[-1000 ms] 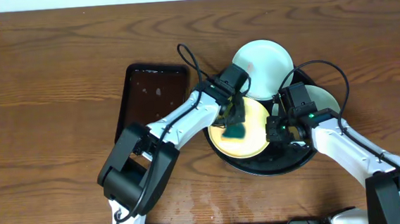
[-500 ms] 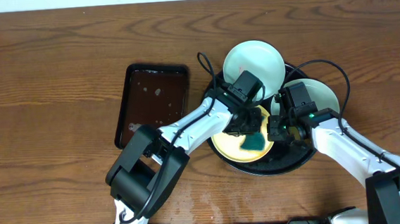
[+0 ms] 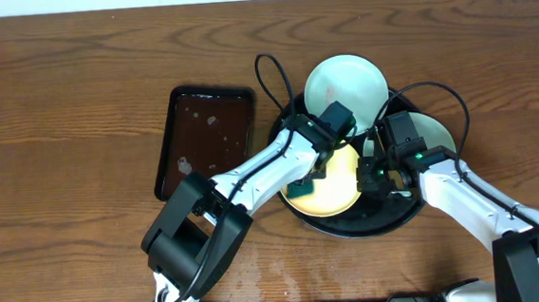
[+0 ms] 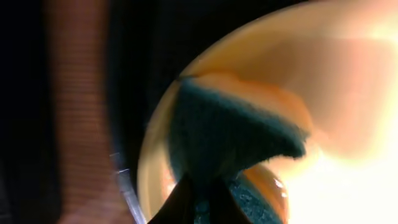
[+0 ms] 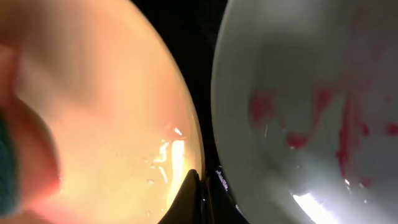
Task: Clean dirty plates on tray and stack at the side
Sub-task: 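Scrub the yellow plate with the sponge in the left gripper, then return the sponge to the black tray with the left gripper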
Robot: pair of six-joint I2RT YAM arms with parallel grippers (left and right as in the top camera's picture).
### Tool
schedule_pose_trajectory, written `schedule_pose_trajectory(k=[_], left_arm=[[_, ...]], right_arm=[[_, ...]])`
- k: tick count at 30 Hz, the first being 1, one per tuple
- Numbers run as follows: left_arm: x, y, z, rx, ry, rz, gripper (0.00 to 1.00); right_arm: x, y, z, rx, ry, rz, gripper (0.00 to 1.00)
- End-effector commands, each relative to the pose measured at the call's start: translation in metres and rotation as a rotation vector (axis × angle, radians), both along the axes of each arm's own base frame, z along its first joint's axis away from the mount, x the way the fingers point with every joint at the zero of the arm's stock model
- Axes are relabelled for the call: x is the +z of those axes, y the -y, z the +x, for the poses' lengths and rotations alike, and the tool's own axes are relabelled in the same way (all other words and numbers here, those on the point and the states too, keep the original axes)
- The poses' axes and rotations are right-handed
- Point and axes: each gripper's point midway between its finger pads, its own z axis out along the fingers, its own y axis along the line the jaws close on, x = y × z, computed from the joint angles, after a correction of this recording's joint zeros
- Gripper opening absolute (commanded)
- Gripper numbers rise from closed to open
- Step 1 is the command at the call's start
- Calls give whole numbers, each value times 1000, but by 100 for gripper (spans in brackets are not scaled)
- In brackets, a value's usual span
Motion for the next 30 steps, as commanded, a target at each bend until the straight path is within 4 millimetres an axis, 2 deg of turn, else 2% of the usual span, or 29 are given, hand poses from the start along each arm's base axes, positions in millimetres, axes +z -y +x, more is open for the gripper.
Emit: schedule_pose_trajectory(k=[1, 3, 9, 12, 14, 17, 19, 23, 26, 28, 30], left_arm=[[9, -59, 32, 71, 137, 273, 8], [16, -50, 33, 70, 122, 234, 7], [33, -5, 27, -6, 24, 16, 7], [51, 3, 24, -34, 21, -48, 8], [68, 0, 22, -49, 35, -67, 8], [98, -15, 20, -68, 62, -78, 7], [117, -32, 20, -75, 81, -78, 8], [138, -81, 30, 11, 119, -19, 7], [130, -117, 38, 92, 97, 5, 8], [115, -135, 40, 142, 66, 5, 8], [94, -144, 43, 159, 31, -37, 7]], right_arm=[[-1, 14, 2, -12, 14, -75, 1], [-1, 14, 2, -12, 13, -75, 1], [-2, 14, 0, -11, 6, -77, 1], [-2, 14, 0, -11, 7, -77, 1], [-2, 14, 0, -11, 6, -77, 1], [-2, 14, 0, -11, 6, -77, 1], [-2, 14, 0, -11, 6, -77, 1], [-2, 14, 0, -11, 8, -77, 1], [-2, 14, 1, -1, 11, -79, 1], [-2, 14, 1, 21, 18, -84, 1], [-1, 14, 3, 36, 28, -87, 1]])
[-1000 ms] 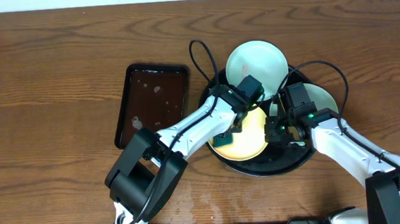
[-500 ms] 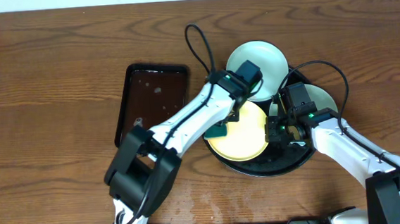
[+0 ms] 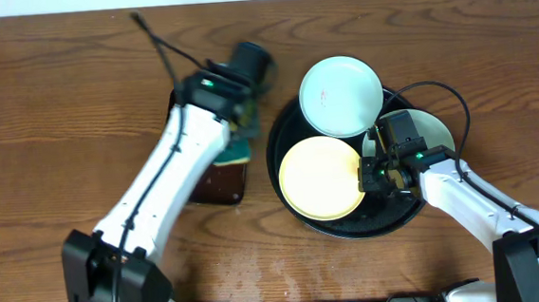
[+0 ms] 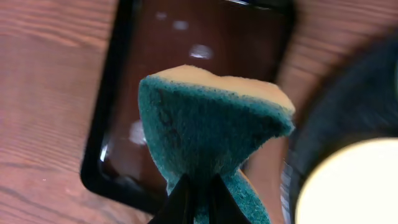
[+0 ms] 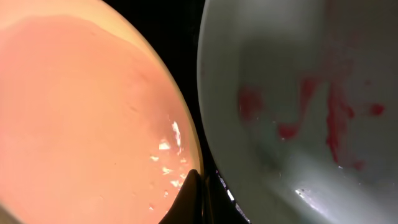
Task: Clean dirty plates on tray and stack at the side
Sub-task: 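Return the sponge to the black tray with the left gripper, then lift the yellow plate with the right gripper off the round tray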
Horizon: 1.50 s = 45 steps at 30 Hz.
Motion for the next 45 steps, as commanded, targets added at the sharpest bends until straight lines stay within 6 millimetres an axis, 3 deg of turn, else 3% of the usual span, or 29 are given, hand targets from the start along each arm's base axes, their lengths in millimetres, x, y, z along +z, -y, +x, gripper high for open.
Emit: schedule_pose_trajectory(k=[1, 4, 8, 11, 14, 19, 26, 32, 38, 41, 45], left_arm=[[-43, -18, -4, -8, -101, -32, 8], [-68, -17, -2, -33, -128, -166, 7], [-71, -27, -1, 6, -141, -243, 9], [-65, -33, 1, 21, -132, -292, 34], [-54, -36, -1, 34, -116, -335, 52], [-14, -31, -8, 12, -32, -412, 58], [65, -34, -36, -32, 175, -438, 68], [109, -39, -66, -58, 306, -450, 74], [123, -41, -85, -65, 343, -454, 78], [121, -42, -88, -63, 331, -452, 78], [117, -42, -88, -59, 314, -451, 78]], right_arm=[[1, 8, 3, 29, 26, -51, 1], [10, 7, 7, 28, 48, -45, 1], [30, 6, 10, 29, 86, -37, 1], [47, 11, 13, 32, 141, -59, 1], [63, 21, 18, 23, 208, -111, 1], [96, 33, 33, 33, 367, -183, 1], [142, 40, 42, 85, 566, -319, 1], [174, 12, 36, 199, 715, -391, 1], [183, -6, 23, 256, 772, -515, 1], [175, -10, 18, 268, 744, -510, 1], [158, -1, 19, 203, 673, -508, 1]])
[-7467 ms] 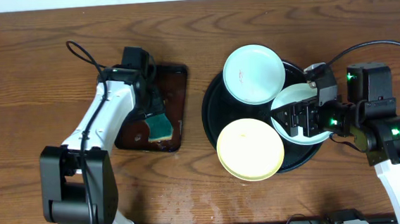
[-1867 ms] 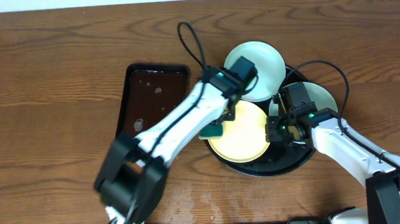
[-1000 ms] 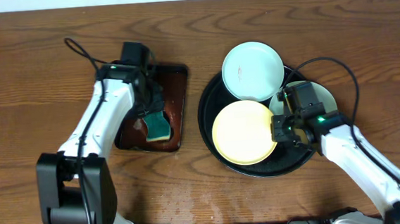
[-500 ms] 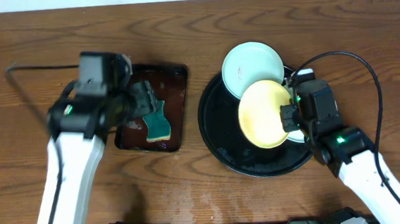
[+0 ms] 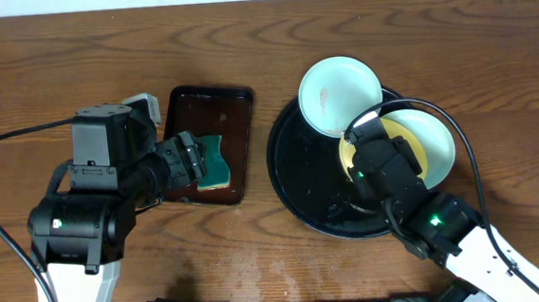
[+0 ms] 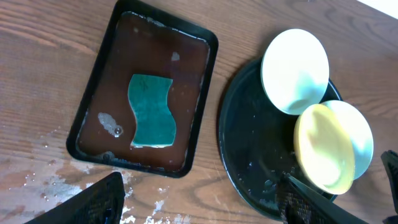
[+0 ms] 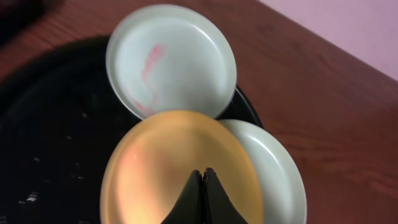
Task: Clean dirty plates on tray and stack at the side
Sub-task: 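Lift the yellow plate with the right gripper off the round tray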
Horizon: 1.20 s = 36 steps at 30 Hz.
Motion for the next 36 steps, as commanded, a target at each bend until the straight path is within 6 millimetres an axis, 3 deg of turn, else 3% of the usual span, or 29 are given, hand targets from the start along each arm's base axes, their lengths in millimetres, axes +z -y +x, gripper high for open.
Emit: schedule_pose_trajectory(k=[1, 3, 7, 11, 16, 26, 29, 33, 36], left_arm=[[3, 1, 2, -7, 4, -3, 79], [2, 1, 3, -7, -1, -3, 79], [-2, 1, 5, -7, -16, -1, 79], [-6, 1, 5, -7, -37, 1, 79], [-10, 1, 6, -7, -56, 4, 79], [-17, 2, 9, -7, -80, 7, 79], [-18, 2, 10, -7, -84, 7, 79], [-18, 2, 10, -7, -84, 7, 79], [-18, 2, 10, -7, -84, 7, 79]], right_arm=[[-2, 15, 7, -130, 1, 40, 1], [-8, 23, 9, -216, -26, 129, 1], [-25, 18, 9, -185, -193, 372, 47], [-33, 40, 10, -221, -311, 566, 52], [-45, 61, 14, -214, -399, 701, 51], [-118, 76, 24, -299, -567, 633, 50], [-125, 77, 23, -310, -585, 626, 41], [-120, 77, 24, -308, -571, 631, 3], [-111, 77, 25, -300, -545, 634, 1]])
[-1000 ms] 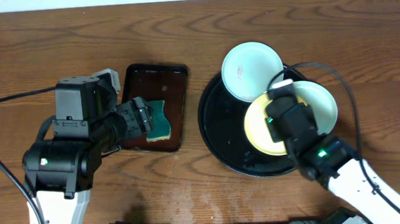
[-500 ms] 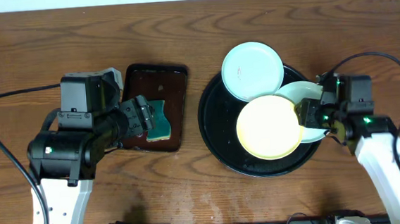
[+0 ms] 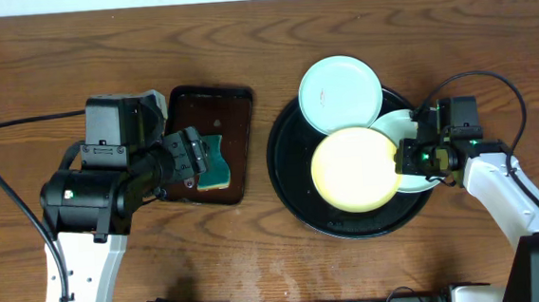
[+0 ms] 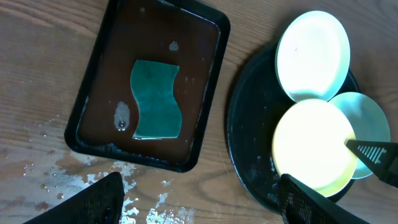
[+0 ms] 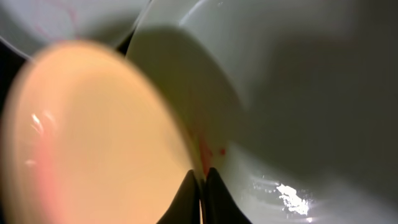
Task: Clean dirty plates on tray and stack at the side
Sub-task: 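Lift the yellow plate with the right gripper off the round tray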
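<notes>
A yellow plate [image 3: 352, 171] sits over the middle of the round black tray [image 3: 291, 183], overlapping both pale plates. My right gripper [image 3: 406, 158] is shut on its right rim, and the fingertips [image 5: 202, 183] pinch that edge in the right wrist view. One pale plate [image 3: 341, 91] with red smears lies at the tray's far edge. Another pale plate [image 3: 418, 131] lies at the right, partly under the yellow one, with red specks [image 5: 214, 151]. My left gripper [image 4: 199, 194] hangs wide open, high above the table. The green sponge [image 4: 155, 99] lies in the rectangular tray.
The rectangular black tray [image 3: 179, 105] holds brown water left of the round tray. Water drops [image 4: 121, 180] spot the wood in front of it. Bare wood lies to the right [image 3: 512, 77] of the round tray and along the far side.
The yellow plate was held up over the right-hand pale plate; it is now further left over the tray's middle, still in my right gripper. The right arm now reaches in from the right.
My left gripper held the sponge on the yellow plate while my right gripper pinched its rim. The sponge was then over the rectangular tray, later lying in it with the left gripper open. My right gripper kept the plate throughout, holding it raised, now over the tray's middle.
</notes>
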Robot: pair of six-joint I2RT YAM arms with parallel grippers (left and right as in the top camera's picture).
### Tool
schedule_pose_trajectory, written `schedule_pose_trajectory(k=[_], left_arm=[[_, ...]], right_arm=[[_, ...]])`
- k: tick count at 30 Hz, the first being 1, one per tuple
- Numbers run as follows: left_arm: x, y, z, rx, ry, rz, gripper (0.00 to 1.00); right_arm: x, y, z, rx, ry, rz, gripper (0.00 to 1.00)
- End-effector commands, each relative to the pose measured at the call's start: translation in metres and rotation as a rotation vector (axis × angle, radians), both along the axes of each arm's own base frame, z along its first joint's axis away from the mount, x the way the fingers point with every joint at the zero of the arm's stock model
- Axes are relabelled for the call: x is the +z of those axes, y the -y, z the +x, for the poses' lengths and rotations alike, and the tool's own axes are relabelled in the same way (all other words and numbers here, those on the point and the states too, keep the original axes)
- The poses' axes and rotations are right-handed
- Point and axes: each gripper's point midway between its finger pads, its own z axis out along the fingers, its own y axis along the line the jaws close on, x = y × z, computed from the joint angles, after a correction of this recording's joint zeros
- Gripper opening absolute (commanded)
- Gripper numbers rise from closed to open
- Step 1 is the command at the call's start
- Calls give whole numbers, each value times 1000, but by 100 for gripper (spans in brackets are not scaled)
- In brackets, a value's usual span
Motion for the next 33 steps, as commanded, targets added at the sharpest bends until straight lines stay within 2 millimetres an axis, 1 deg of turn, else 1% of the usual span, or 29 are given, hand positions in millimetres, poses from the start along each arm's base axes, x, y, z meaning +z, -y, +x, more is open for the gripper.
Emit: schedule_pose_trajectory(k=[1, 5, 8, 11, 15, 19, 20, 22, 24, 27, 31, 33], left_arm=[[4, 1, 1, -7, 6, -5, 79], [4, 1, 1, -7, 6, -5, 79], [4, 1, 1, -7, 6, -5, 79], [4, 1, 1, -7, 6, -5, 79], [4, 1, 1, -7, 6, -5, 79], [4, 1, 1, -6, 6, -5, 79], [4, 1, 1, -7, 6, -5, 86], [4, 1, 1, -7, 6, -5, 88], [4, 1, 1, -7, 6, -5, 88], [4, 1, 1, -6, 7, -5, 88], [4, 1, 1, -6, 7, -5, 88], [4, 1, 1, -6, 7, -5, 88]], right_arm=[[23, 2, 9, -5, 78, 2, 1], [49, -2, 12, 9, 167, -3, 1], [71, -4, 12, 20, 249, -73, 1], [90, -13, 8, 47, 322, -164, 1], [111, -12, 3, 36, 427, -435, 1], [137, -17, -1, 11, 555, -705, 1], [145, -19, -3, -2, 590, -764, 1], [162, -27, -7, -2, 669, -867, 1], [175, -43, -10, 39, 738, -922, 1], [188, -64, -15, 98, 813, -961, 1], [203, -76, -23, 123, 876, -1028, 1], [207, -85, -26, 172, 896, -1052, 1]])
